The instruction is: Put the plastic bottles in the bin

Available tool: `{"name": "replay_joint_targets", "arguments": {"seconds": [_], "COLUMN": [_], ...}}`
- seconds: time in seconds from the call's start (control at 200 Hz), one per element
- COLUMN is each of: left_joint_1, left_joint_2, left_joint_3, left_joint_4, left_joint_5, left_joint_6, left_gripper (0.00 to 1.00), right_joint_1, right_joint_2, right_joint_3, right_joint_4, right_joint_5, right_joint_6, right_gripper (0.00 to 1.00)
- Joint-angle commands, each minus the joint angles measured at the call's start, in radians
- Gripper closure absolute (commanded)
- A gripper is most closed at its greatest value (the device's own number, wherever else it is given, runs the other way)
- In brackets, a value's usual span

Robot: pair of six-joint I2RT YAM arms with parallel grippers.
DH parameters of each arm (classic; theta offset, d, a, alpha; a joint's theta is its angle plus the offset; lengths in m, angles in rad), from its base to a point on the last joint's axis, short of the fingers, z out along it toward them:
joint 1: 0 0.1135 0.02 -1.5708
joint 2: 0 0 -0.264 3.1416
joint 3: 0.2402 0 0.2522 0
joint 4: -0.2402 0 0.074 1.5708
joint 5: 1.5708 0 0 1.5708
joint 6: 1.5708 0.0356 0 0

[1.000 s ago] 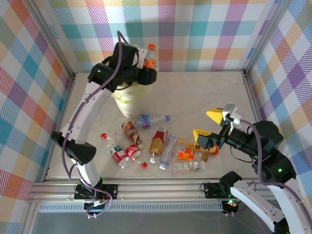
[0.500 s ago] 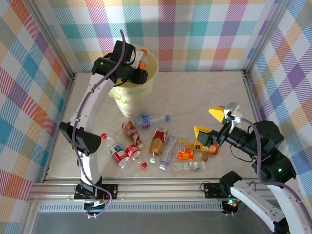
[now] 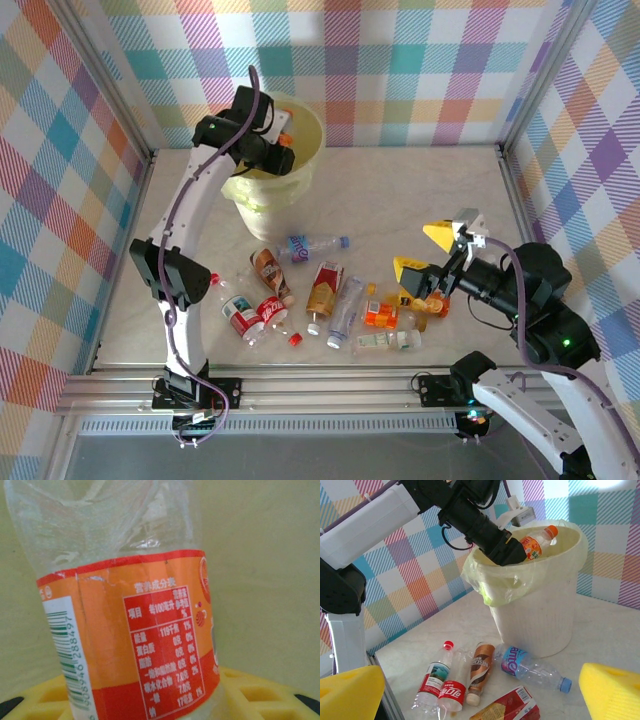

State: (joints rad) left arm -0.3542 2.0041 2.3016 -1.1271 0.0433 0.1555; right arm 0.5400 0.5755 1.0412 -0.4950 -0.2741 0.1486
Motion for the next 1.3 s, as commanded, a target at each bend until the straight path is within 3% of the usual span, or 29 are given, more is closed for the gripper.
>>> {"name": "replay_joint_targets", "arguments": {"seconds": [0.0, 0.375, 1.045, 1.175, 1.295], "left_joint_1": [0.015, 0.018, 0.032, 0.032, 0.031], "left_joint_2": [0.029, 0.088, 0.008, -0.037, -0.087], "left_joint_3": [0.004, 0.003, 0.016, 0.016, 0.014], "left_joint_4": [-0.032, -0.036, -0.016, 0.008, 0.039], "left_joint_5": [0.021, 0.039, 0.059, 0.091, 0.124], "left_joint_6": [0.021, 0.016, -0.014, -0.031, -0.046], "left_gripper": [0.51, 0.48, 0.14, 0.0, 0.0], "right_joint_1": [0.004, 0.003, 0.003, 0.003, 0.003], "right_joint_2": [0.002, 0.032, 0.04, 0.048, 0.072], "right_joint_3": [-0.013, -0.02, -0.046, -0.047, -0.041], "right_joint_4": [0.025, 0.009, -0.01, -0.033, -0.086], "right_joint_5": [-0.016, -0.002, 0.013, 0.033, 0.104], "right_joint_6": [0.015, 0.057, 0.083, 0.1, 0.128], "right_gripper": [0.0, 0.0, 0.0, 0.0, 0.0]}}
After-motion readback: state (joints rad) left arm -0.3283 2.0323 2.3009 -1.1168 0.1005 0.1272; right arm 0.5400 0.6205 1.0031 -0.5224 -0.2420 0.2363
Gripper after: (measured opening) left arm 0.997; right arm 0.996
